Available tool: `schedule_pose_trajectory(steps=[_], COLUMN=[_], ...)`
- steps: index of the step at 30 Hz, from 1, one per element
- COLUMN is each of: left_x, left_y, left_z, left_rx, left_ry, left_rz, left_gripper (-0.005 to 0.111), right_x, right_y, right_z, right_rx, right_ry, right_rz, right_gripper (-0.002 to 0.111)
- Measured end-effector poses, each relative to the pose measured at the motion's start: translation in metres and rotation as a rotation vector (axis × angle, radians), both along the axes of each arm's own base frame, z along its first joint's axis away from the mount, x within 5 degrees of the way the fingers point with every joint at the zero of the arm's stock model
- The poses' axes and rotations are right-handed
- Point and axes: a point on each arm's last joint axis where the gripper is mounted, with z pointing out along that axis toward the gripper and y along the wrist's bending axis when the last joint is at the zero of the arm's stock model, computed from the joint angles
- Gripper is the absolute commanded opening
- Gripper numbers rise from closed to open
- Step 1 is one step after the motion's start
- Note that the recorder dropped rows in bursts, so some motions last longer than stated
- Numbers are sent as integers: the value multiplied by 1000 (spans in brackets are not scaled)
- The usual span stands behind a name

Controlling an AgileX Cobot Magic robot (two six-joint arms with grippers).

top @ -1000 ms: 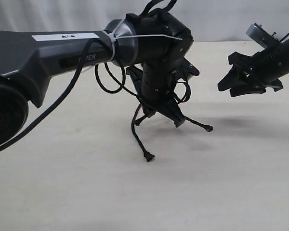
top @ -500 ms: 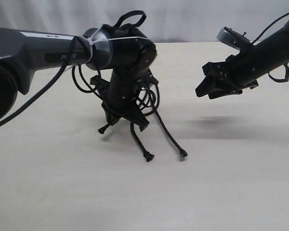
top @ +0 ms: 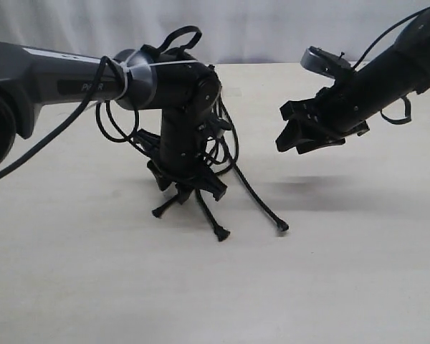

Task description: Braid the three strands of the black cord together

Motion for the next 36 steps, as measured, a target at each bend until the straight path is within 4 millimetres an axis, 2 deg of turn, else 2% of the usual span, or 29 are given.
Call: schedule_pose_trajectory(steps=[4,5,6,7,8,9,10,11,13,17,20,22,26,27,32,36], left_x=[1,2,2,1,-2,-8,-12,-22,-37,-64,-72,-74,-74,-74,-73,-71], left_y=[6,17,26,46,56,76,83,96,103,103,100,100,100,100,100,100], left_z=[37,58,68,83,87,92,90,89,82,60,50,49,53,55,58,59], left_rx=[-42,-62,-69,-77,-77,-77,-80,-117,-197,-298,-346,-352,-359,-364,-370,-377], left_ry=[-68,-105,-122,-143,-146,-152,-153,-169,-195,-161,-127,-121,-138,-149,-167,-189], left_rz=[6,27,44,86,103,140,153,190,237,256,262,262,257,256,255,256], left_gripper=[48,48,48,48,48,48,47,47,47,47,47,47,47,47,47,47], right_x=[-2,-5,-7,-12,-16,-23,-26,-33,-44,-58,-68,-68,-67,-67,-66,-64], right_y=[9,19,26,42,52,73,81,101,127,159,180,183,183,183,182,175], right_z=[-1,-2,-3,-4,-5,-6,-7,-8,-9,-19,-43,-61,-70,-71,-67,-47], right_rx=[-16,-32,-46,-79,-101,-147,-170,-213,-273,-388,-414,-429,-453,-456,-466,-557], right_ry=[18,32,35,36,33,15,2,-31,-84,-175,-165,-142,-140,-139,-148,-185], right_rz=[1,15,28,64,88,136,153,191,243,274,311,313,325,328,336,397], right_gripper=[45,45,45,45,45,45,45,45,45,45,45,41,8,5,4,4])
